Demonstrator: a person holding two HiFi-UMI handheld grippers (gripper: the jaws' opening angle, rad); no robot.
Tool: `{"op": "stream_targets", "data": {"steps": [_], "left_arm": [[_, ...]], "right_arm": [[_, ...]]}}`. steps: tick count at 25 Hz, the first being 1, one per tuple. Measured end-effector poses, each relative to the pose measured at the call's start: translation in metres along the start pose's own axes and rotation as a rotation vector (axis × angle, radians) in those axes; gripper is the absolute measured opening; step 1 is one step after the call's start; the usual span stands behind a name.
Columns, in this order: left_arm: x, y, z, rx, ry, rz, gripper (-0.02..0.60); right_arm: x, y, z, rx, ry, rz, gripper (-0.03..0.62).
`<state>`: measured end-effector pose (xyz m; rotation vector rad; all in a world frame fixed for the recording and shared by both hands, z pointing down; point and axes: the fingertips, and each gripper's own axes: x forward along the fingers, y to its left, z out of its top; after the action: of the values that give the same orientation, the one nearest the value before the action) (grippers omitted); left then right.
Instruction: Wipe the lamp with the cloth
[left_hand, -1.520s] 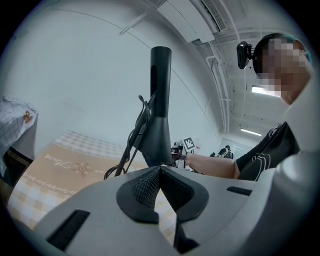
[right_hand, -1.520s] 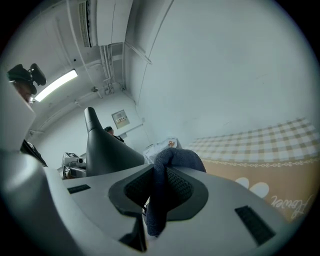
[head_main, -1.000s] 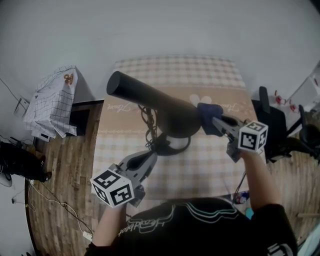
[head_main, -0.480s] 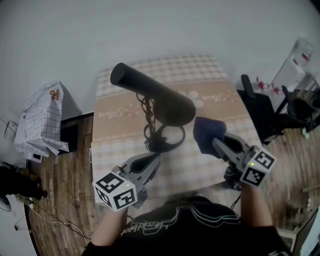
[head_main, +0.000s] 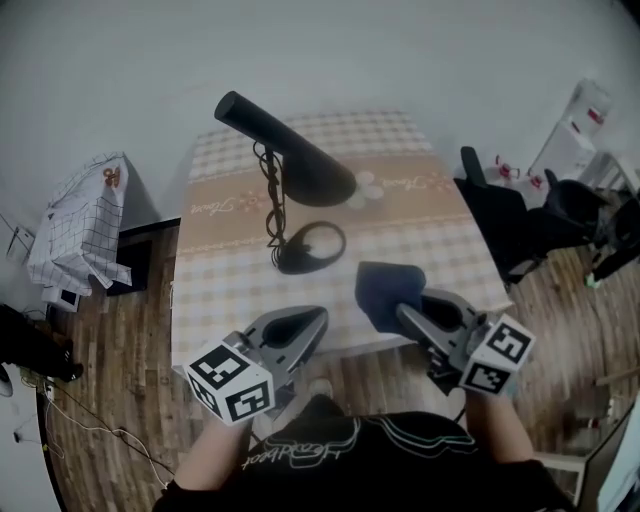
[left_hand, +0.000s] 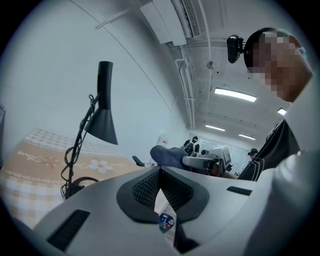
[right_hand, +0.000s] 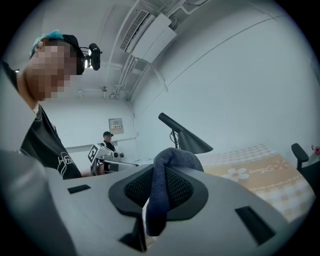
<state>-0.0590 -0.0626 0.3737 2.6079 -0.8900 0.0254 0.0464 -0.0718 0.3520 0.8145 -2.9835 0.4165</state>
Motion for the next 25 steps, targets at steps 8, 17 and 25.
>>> {"op": "stream_targets", "data": {"steps": [8, 17, 25], "left_arm": [[-0.011, -0.134, -0.034, 0.017, -0.027, 0.019, 0.000], [-0.042, -0.243, -0.050, 0.073, -0.034, 0.050, 0.000], [-0.057, -0.274, -0.045, 0.112, -0.057, 0.059, 0.000]], "right_arm": [[-0.112, 0.072, -0.015, -0.020, -0.015, 0.068, 0.057], [-0.187, 0.143, -0.015, -0.037, -0.062, 0.139, 0.057], [-0.209, 0.167, -0.008, -0.061, -0.090, 0.163, 0.057]]}}
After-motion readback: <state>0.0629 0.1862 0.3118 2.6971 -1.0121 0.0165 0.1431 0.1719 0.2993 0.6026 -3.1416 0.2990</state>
